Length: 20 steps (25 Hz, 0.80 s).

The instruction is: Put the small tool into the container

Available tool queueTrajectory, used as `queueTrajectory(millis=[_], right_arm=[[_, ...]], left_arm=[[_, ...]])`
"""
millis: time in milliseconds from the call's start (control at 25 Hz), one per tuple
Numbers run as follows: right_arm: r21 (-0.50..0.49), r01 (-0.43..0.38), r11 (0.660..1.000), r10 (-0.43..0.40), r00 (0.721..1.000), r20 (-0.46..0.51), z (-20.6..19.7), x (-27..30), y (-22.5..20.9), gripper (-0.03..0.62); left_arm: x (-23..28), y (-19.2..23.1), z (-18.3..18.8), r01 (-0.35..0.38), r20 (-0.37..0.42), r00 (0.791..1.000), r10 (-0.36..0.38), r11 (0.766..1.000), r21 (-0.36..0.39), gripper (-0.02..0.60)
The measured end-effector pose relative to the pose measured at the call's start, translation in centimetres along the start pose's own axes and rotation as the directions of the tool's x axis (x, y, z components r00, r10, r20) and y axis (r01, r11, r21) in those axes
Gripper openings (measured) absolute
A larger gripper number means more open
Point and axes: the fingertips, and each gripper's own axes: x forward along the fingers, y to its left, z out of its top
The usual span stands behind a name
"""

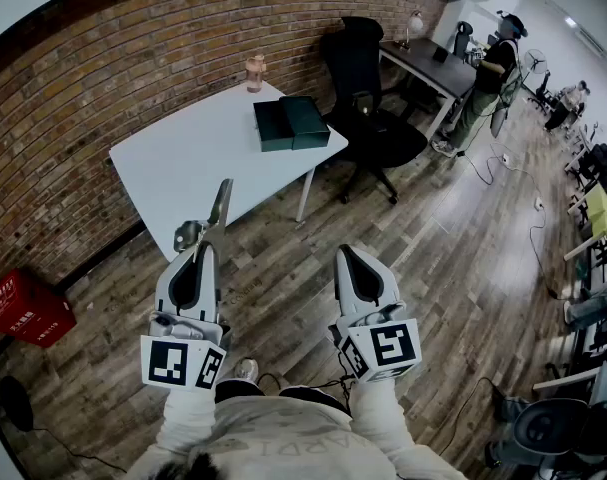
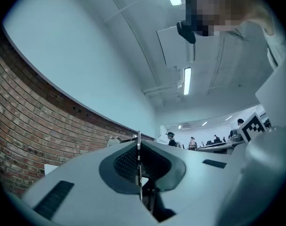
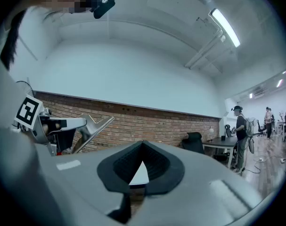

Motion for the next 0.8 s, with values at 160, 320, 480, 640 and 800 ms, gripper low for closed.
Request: queueTrajectory(millis=[160,320,480,640,800], right_arm=[[-0.001,0.005,1.0,-0.005,1.0,-0.001,-0.3,1.2,0.4,0.011],[0.003,0.018,1.0,-0.018,1.0,-0.004,-0.7,2.7,0.5,0.011],[0.007,0.043,0.999,-0.043,0.999,-0.01,-1.2,4.7,0.7,0.011],[0.008,0.061,0.998,-0.061,0.998,0.007,-1.1,6.7,1.5,0.011],[0.032,0.099,0.995,-0.1,0.995,0.025,-1.1,8.1,2.3,0.011]], left_arm=[[0.6,1.2,-0.2,0.002,0.001,1.0,-0.002,1.0,0.0,0.006],[1.7,2.4,-0.6,0.014,-0.002,1.0,-0.014,1.0,0.0,0.006],[2.7,4.3,-0.8,0.026,-0.003,1.0,-0.026,1.0,-0.002,0.006],[3.7,6.5,-0.8,0.051,0.001,0.999,-0.051,0.999,-0.006,0.006],[4.3,8.6,-1.1,0.091,-0.006,0.996,-0.091,0.996,-0.015,0.006]])
